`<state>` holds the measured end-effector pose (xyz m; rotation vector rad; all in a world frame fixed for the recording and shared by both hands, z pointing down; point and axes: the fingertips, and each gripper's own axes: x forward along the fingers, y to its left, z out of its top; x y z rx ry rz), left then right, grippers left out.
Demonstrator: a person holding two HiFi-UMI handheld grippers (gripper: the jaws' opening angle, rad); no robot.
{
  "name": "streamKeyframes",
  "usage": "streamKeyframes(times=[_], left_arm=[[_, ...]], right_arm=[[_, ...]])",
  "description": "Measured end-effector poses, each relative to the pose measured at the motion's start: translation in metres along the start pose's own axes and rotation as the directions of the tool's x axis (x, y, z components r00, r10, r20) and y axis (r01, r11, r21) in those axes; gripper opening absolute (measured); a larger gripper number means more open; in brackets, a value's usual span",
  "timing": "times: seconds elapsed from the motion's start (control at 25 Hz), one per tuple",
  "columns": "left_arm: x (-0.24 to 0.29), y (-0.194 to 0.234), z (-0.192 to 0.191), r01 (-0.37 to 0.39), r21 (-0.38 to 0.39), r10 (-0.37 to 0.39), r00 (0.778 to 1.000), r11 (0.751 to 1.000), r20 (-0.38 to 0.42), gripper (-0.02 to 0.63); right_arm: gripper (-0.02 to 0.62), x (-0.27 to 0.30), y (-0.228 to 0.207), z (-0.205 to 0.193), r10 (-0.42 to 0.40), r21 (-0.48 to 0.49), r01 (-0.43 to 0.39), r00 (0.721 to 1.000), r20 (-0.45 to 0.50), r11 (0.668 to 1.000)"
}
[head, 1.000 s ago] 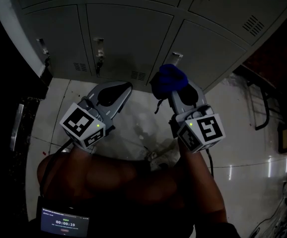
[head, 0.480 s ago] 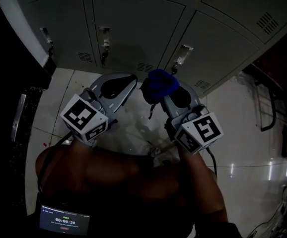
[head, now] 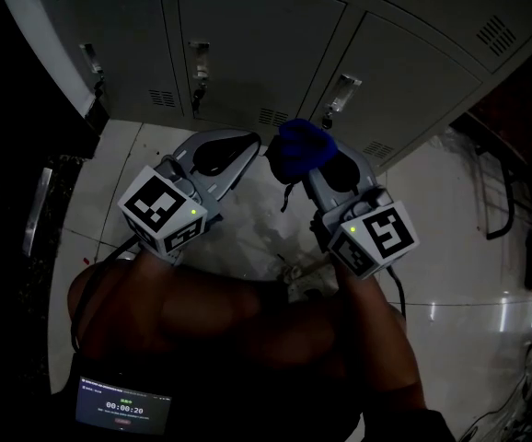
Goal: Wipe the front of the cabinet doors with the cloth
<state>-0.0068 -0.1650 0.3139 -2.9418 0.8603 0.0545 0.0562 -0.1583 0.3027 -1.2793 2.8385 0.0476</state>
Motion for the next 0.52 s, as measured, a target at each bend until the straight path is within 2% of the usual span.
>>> streamKeyframes(times=[0.52], left_arm=[[0.004, -0.003, -0.003, 0.009, 0.003, -0.009, 1.000, 1.000, 0.000, 0.006]], right_arm=[[0.074, 0.002, -0.004, -0.013, -0.015, -0.009, 0.015, 1.000, -0.027, 1.000]])
